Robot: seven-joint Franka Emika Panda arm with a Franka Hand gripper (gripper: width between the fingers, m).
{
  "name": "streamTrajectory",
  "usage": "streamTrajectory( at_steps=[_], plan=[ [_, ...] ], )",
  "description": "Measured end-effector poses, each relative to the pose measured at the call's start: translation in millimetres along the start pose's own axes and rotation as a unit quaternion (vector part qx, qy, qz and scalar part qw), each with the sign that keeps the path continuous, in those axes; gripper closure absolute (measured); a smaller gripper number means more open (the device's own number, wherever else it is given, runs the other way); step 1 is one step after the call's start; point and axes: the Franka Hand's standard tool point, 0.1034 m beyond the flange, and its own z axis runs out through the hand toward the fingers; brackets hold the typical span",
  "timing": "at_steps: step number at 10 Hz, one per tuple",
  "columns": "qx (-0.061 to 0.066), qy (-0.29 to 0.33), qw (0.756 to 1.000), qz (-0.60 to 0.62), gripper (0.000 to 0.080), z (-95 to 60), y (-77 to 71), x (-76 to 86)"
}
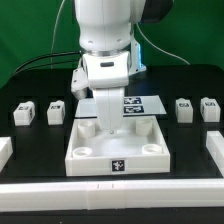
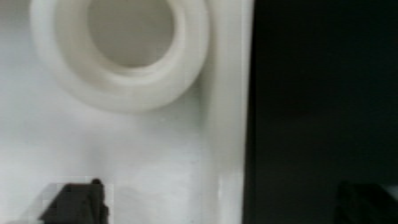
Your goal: Assemble one leg
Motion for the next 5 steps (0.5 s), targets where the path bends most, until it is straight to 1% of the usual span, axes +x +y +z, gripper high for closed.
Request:
streamTrajectory(
  at_steps=[1, 2, 4, 5],
  plan=[
    [-0.002, -0.001, 1.0, 0.004, 0.0284, -2.6, 1.0, -0.2],
    [-0.002, 0.0, 1.0, 0.004, 0.0284, -1.8, 0.7, -0.3],
    [-0.001, 0.0, 1.0, 0.004, 0.0558, -1.3, 0.4, -0.4],
    [-0.001, 0.0, 1.0, 0.004, 0.0558, -1.1, 0.3, -0.4]
  ],
)
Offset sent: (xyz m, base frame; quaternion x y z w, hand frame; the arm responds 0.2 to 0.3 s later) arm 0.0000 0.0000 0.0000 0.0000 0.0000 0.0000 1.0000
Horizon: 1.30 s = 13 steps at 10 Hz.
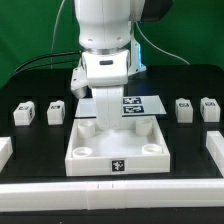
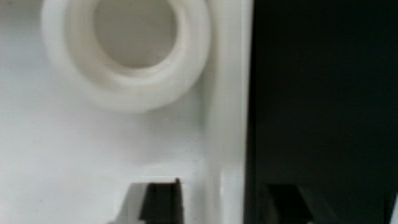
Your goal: Assemble one leg
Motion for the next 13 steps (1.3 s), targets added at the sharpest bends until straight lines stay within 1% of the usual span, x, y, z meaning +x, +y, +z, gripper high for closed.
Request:
streamTrajectory(
  at_steps=[1, 8, 9, 11, 13],
  plan=[
    [0.0, 0.0, 1.0, 0.0, 0.0736, -0.2, 0.3, 0.0],
    [-0.001, 0.0, 1.0, 0.0, 0.0739, -0.3, 0.4, -0.1],
    [-0.001, 0.0, 1.0, 0.005, 0.0738, 0.0, 1.7, 2.7],
    [-0.008, 0.002, 1.0, 0.006, 0.0737, -1.9, 14.5, 22.7],
    [-0.013, 0.005, 1.0, 0.017, 0.0737, -3.5, 23.4, 42.2]
  ],
)
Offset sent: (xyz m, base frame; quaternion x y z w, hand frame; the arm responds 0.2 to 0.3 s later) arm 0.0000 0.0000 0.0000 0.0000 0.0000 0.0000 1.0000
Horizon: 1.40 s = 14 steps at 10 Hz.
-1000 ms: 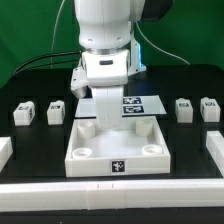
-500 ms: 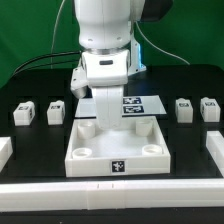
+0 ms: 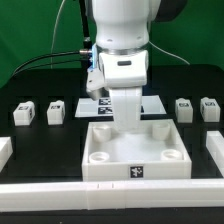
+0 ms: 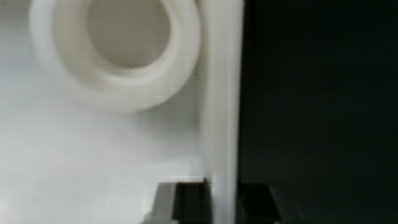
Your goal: Assemble one leg
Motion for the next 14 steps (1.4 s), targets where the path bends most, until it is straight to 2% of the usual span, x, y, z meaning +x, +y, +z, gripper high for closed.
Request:
streamTrajectory(
  at_steps=[4, 10, 14],
  plan=[
    [-0.009, 0.008, 1.0, -0.015, 0.0737, -1.8, 15.2, 30.7],
    [-0.013, 0.011, 1.0, -0.013, 0.0737, -7.6, 32.2, 38.4],
    [-0.012, 0.011, 1.0, -0.009, 0.0732, -4.9, 29.6, 37.5]
  ],
)
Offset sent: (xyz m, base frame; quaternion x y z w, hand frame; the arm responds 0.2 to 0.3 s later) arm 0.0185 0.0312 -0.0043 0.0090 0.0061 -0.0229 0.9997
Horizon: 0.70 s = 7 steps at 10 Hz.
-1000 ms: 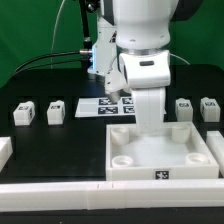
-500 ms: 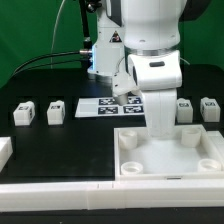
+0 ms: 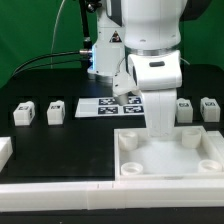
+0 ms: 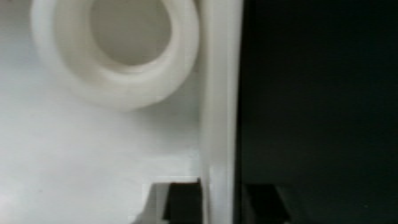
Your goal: Assemble one leg
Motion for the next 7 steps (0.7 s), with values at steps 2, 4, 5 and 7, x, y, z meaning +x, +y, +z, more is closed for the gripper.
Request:
streamTrajectory(
  at_steps=[2, 4, 5, 7],
  plan=[
    [0.001, 0.0, 1.0, 0.0, 0.0526, 0.9, -0.5, -0.1],
    [0.001, 0.0, 1.0, 0.0, 0.0221, 0.9, -0.5, -0.2],
    [0.001, 0.0, 1.0, 0.0, 0.0221, 1.0, -0.6, -0.3],
    [0.002, 0.0, 1.0, 0.001, 0.0154, 2.1, -2.9, -1.3]
  ],
)
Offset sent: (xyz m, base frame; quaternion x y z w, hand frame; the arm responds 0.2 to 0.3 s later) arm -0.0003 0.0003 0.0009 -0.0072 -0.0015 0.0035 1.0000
